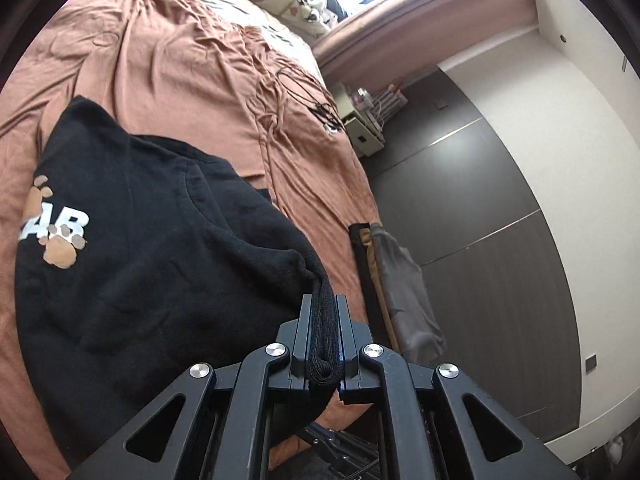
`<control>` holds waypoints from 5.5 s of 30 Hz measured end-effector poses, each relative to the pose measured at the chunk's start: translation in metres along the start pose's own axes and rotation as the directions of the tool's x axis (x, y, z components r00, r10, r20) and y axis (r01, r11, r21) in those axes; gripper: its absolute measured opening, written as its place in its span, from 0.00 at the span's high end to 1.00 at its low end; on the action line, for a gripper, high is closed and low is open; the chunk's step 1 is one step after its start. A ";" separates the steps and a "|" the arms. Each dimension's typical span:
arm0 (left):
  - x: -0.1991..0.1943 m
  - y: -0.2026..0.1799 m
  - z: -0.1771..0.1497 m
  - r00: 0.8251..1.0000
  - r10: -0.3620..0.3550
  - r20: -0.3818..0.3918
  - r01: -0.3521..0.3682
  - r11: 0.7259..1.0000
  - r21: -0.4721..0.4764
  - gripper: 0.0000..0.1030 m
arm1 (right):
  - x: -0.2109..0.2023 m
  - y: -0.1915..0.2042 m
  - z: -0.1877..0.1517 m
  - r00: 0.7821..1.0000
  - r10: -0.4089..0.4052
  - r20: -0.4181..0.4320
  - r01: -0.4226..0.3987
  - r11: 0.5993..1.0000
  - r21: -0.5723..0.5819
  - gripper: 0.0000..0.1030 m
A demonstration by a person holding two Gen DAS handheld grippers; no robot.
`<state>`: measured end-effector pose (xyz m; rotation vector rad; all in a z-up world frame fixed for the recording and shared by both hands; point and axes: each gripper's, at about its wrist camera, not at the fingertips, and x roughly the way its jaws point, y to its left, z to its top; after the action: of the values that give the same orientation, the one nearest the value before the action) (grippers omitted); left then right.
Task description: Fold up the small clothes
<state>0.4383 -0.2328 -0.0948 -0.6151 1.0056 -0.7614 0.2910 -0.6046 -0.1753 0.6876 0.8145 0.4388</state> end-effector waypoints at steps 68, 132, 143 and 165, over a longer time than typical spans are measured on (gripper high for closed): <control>-0.038 0.142 -0.053 0.893 0.440 -0.096 -0.445 0.895 -0.031 0.27 | -0.018 -0.084 -0.024 0.999 0.001 0.041 -0.010 0.974 0.227 0.98; -0.135 0.165 -0.109 0.899 0.369 -0.235 -0.397 0.914 -0.083 0.98 | -0.010 -0.033 -0.029 0.971 -0.014 -0.240 -0.005 0.997 -0.080 0.78; -0.124 0.168 -0.084 0.907 0.387 -0.165 -0.402 0.913 -0.070 0.62 | -0.024 -0.041 0.023 0.994 -0.006 -0.109 -0.002 0.997 -0.077 0.68; -0.071 0.172 0.030 0.906 0.417 -0.071 -0.420 0.907 -0.038 0.57 | 0.074 -0.033 0.133 0.995 0.095 -0.015 -0.096 0.992 -0.079 0.50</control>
<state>0.4892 -0.0702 -0.1764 -0.3994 1.1687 -0.3750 0.4431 -0.6346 -0.1705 0.6527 0.7729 0.5595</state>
